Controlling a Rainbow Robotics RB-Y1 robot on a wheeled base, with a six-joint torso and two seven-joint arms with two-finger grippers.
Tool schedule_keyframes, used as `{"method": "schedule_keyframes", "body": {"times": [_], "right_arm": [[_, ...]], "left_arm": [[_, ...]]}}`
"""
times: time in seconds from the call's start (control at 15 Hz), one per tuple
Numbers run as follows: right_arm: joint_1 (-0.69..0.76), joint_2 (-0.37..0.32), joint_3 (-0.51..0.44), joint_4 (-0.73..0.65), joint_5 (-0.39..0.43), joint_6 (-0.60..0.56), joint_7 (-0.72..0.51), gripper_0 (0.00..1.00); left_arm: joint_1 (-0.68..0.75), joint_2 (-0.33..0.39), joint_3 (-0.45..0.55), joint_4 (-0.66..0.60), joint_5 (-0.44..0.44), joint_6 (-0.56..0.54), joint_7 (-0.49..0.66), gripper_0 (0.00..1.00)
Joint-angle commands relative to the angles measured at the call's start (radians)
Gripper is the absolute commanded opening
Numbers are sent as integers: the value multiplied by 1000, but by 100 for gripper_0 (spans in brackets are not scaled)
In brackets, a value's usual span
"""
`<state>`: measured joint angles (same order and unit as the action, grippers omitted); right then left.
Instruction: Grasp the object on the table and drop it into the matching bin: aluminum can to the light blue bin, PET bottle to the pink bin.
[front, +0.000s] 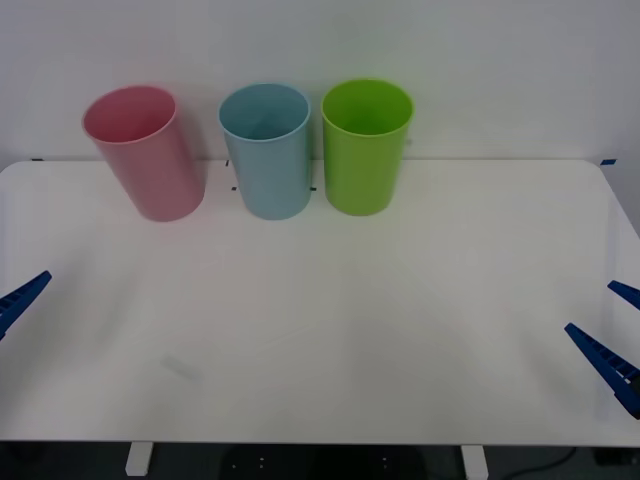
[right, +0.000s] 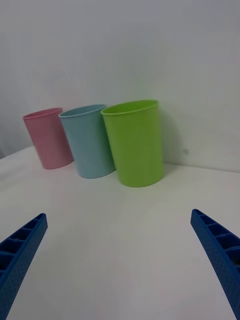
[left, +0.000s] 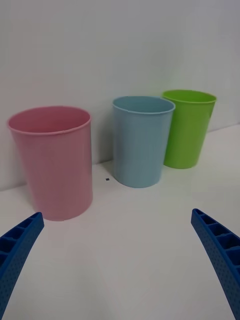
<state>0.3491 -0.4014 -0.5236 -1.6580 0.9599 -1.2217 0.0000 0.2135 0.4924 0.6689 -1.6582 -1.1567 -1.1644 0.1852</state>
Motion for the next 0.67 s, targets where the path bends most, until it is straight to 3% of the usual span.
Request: {"method": "schedule_keyframes", "body": {"times": [0.07, 0.67], "right_arm": [[0, 0, 0, 0, 0, 0, 0, 100], [0, 0, 0, 0, 0, 0, 0, 100]], "left_arm": [[9, 0, 1, 2, 2, 2, 2, 100], [26, 0, -9, 2, 2, 28, -1, 100]]}}
